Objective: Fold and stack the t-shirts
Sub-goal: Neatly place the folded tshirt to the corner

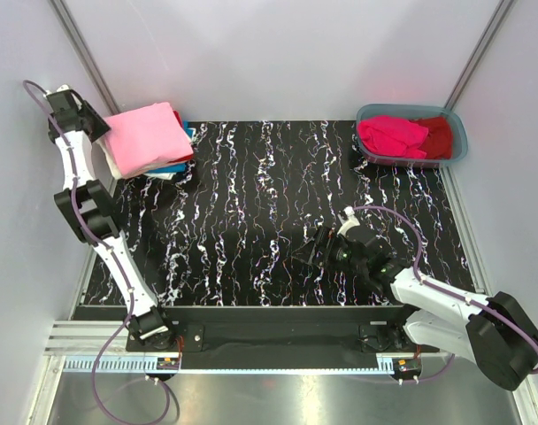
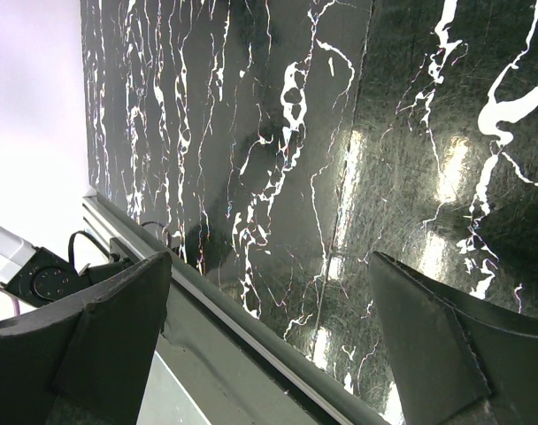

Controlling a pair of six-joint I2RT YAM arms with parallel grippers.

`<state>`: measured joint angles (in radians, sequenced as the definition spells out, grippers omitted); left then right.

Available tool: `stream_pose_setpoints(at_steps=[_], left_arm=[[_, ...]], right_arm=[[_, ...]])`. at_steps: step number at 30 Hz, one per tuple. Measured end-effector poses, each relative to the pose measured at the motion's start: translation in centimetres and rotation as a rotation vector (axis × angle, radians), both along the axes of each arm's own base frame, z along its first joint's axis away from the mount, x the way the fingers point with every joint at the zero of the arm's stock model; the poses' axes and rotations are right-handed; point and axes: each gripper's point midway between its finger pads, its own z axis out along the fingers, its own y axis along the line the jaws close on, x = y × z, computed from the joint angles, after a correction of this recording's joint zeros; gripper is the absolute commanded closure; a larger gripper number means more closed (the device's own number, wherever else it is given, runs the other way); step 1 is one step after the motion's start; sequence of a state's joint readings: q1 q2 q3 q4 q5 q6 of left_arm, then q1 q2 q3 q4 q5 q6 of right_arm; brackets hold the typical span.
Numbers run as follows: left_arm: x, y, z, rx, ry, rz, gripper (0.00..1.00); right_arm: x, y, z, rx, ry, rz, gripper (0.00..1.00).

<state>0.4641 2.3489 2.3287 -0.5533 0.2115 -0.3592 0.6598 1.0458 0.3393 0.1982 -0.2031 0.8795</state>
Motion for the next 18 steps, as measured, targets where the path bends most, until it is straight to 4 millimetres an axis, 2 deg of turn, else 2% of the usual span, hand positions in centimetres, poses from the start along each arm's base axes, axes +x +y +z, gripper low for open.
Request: stream_pose_setpoints(at_steps=[3,4,7,9,10,12,18], left_arm=[[-1.1,1.3,-1.4,0.063,0.079,0.060,0.52],[-1.3,1.6,-1.6,0.080,0.094,0.071,0.43],[-1.9,2.2,-2.0,0.127,0.134,0.104,0.29],[-2.1,2.2,-2.2,0.128,0.150,0.118,0.24],[-2.2,2.2,-2.3,0.123,0.155,0.127,0.13],[-2.3,2.1,-2.3,0.112,0.155,0.134,0.03],[-3.0,0.9,-1.9,0.070,0.167,0.168,0.01]], right_arm=[[0.0,0.0,0.0,0.000,0.000,-0.001,0.00],[0.0,0.0,0.0,0.000,0.000,-0.001,0.00],[0.0,0.0,0.0,0.000,0.000,-0.001,0.00],[0.0,0.0,0.0,0.000,0.000,-0.002,0.00],[0.0,0.0,0.0,0.000,0.000,-0.001,0.00],[0.1,0.0,0.0,0.000,0.001,-0.002,0.00],[0.1,-0.1,-0.1,-0.001,0.002,-0.006,0.00]])
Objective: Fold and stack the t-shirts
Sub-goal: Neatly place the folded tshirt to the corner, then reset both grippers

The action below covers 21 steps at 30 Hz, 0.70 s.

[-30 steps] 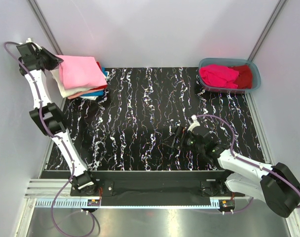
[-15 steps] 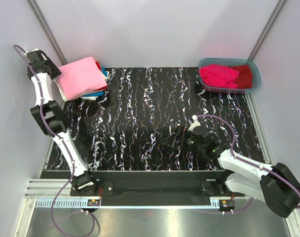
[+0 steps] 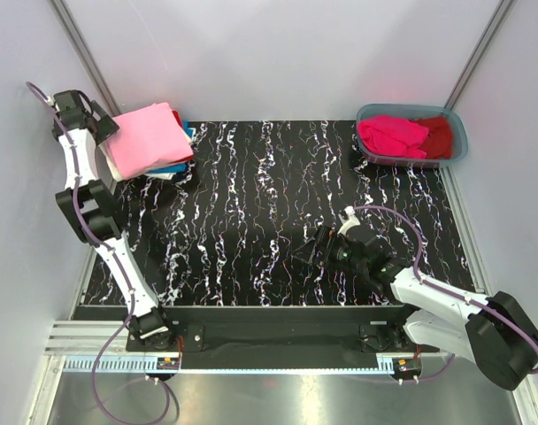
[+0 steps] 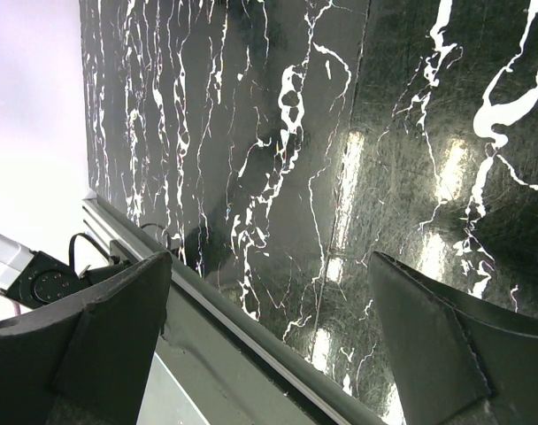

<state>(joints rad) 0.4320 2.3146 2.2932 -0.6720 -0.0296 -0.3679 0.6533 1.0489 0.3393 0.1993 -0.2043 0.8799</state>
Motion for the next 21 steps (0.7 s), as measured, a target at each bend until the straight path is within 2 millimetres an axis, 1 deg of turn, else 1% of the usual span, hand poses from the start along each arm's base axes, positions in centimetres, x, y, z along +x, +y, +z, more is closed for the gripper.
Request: stream_pose_setpoints(at_steps=[4,11,14,17,21], left_arm=[[-2.7,0.2,0.7,-0.001,0.044,0.095,0.01],[-8.2,1.6,4.8,0.066,0.051,0.279,0.01],[-11.0,1.7,6.0,0.069,0.032,0.337,0.01],[-13.1,1.0,6.4,0.059,0.011,0.362,0.01],[-15.9,-1.3,6.2,0.033,-0.006,0.367,0.01]], right_arm=[[0.1,0.0,0.1,0.004,-0.005,0.000,0.00],[-0.1,0.1,0.0,0.007,-0.003,0.007,0.00],[-0.1,0.1,0.0,0.009,-0.003,0.009,0.00],[-0.2,0.2,0.1,0.012,-0.001,0.016,0.00],[-0.3,0.2,0.1,0.014,0.000,0.018,0.00]])
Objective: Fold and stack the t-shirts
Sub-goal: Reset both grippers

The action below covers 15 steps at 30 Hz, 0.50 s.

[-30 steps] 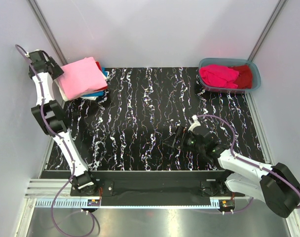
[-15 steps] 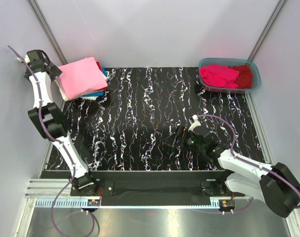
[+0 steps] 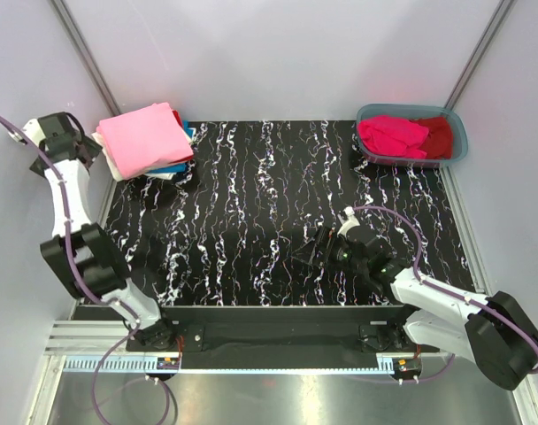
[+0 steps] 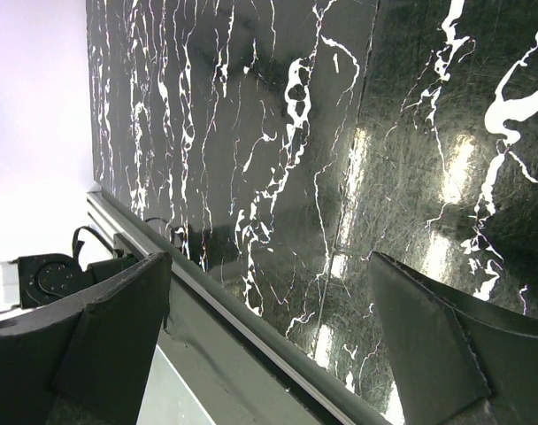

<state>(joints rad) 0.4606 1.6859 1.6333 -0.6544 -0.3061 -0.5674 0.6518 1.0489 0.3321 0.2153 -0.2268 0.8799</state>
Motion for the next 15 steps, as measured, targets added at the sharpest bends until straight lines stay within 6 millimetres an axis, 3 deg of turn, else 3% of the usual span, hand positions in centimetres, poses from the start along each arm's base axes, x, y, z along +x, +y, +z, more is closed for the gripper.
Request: stream_pose_setpoints(at_steps=[3,10,13,15], left_arm=[[-2.7,-3.0,0.6,-0.023,-0.051,-0.025,0.01],[-9.6,-9.7,6.1,-0.011,-0.356,-0.137,0.01],[-10.9,-12.9,7.0,0.002,-0.421,-0.235,0.01],[-11.3,-16.1,7.3,0.019,-0.427,-0.348,0.01]], right_arm=[[0.0,0.0,-0.1,-0.002,0.003,0.000,0.00],[-0.1,-0.1,-0.6,-0.014,0.018,0.000,0.01],[-0.1,-0.1,-0.9,-0.019,0.026,0.001,0.00],[-0.1,-0.1,-1.1,-0.024,0.032,0.000,0.00]])
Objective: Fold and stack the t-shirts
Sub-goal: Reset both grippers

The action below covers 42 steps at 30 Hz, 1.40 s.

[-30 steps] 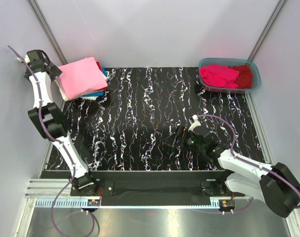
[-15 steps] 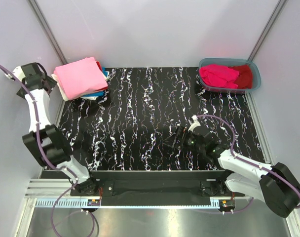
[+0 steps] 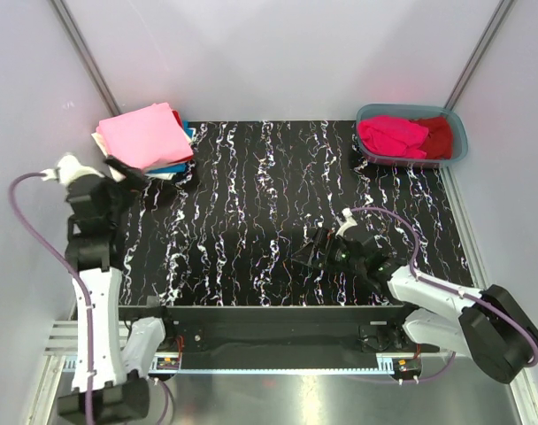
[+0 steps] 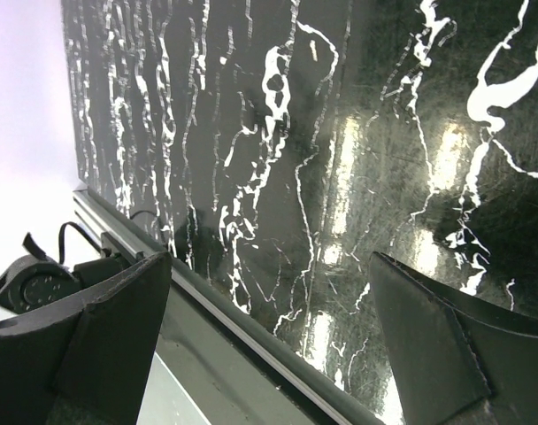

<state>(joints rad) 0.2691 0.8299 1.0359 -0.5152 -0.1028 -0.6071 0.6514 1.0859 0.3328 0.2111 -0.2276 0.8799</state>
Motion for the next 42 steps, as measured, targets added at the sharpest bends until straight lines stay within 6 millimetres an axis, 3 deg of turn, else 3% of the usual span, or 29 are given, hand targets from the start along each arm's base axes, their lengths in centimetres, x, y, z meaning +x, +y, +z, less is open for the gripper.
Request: stream_pose_setpoints(at_steps=[5,12,17,20,29,42], left_arm=[[-1.1,-7.0,-1.9,0.062,0.060,-0.252,0.01],[-4.2,-12.8,-9.8,0.116,0.315,-0.491,0.01],[-6.1,-17.3,-11.1,0.124,0.369,-0.702,0.01],[-7.2,-17.7,-10.8,0.151,0.373,-0.754,0.01],[-9.3,-16.6,-7.0,0.221,0.195,-0.794,0.01],[-10.3,-15.9,-5.1,0.246,0.088,-0.796,0.01]], right_arm=[[0.1,0.1,-1.0,-0.031,0.046,-0.002,0.00],[0.3,0.3,-1.4,-0.049,0.079,-0.007,0.00],[0.4,0.3,-1.4,-0.059,0.096,-0.010,0.00],[0.5,0.4,-1.7,-0.071,0.112,-0.010,0.00],[0.6,0.5,-2.6,-0.104,0.160,-0.013,0.00],[0.5,0.3,-2.5,-0.105,0.165,-0.020,0.00]])
